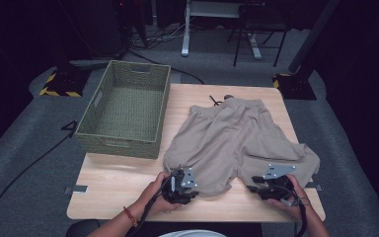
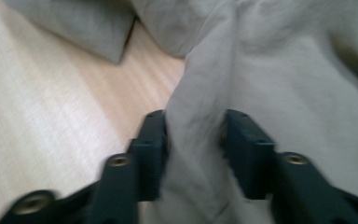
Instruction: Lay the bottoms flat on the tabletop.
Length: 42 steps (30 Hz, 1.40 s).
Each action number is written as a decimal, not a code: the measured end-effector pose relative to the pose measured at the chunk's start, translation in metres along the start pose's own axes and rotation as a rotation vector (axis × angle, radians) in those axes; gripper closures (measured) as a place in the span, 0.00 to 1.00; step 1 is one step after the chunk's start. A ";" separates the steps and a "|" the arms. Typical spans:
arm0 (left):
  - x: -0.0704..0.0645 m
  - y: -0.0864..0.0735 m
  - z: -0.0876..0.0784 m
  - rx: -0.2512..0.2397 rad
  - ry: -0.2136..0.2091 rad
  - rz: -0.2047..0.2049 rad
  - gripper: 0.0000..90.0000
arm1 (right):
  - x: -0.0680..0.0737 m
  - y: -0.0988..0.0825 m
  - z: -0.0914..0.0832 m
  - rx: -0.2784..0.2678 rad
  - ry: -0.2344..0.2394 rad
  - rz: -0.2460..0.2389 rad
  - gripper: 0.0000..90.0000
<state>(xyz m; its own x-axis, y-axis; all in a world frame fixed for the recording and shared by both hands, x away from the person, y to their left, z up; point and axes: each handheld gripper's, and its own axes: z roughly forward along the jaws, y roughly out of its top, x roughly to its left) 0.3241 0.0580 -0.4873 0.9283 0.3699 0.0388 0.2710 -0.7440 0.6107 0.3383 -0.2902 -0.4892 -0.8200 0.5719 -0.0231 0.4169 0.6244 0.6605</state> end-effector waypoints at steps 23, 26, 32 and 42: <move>0.028 -0.006 -0.077 -0.180 0.218 -0.035 0.95 | -0.022 0.047 -0.050 -0.328 -0.234 0.045 0.87; 0.030 -0.015 -0.080 -0.158 0.218 -0.047 0.95 | -0.028 0.050 -0.045 -0.309 -0.278 0.091 0.71; 0.039 -0.043 -0.077 -0.101 0.208 -0.120 0.80 | -0.042 0.032 -0.044 -0.275 -0.151 0.168 0.42; 0.044 -0.066 -0.070 0.019 0.175 -0.129 0.47 | -0.092 -0.006 -0.048 -0.140 -0.365 0.332 0.30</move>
<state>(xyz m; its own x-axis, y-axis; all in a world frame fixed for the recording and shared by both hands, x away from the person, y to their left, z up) 0.3291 0.1623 -0.4709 0.8274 0.5528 0.0991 0.3913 -0.6940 0.6044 0.3919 -0.3721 -0.4548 -0.4512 0.8916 -0.0390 0.5549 0.3145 0.7701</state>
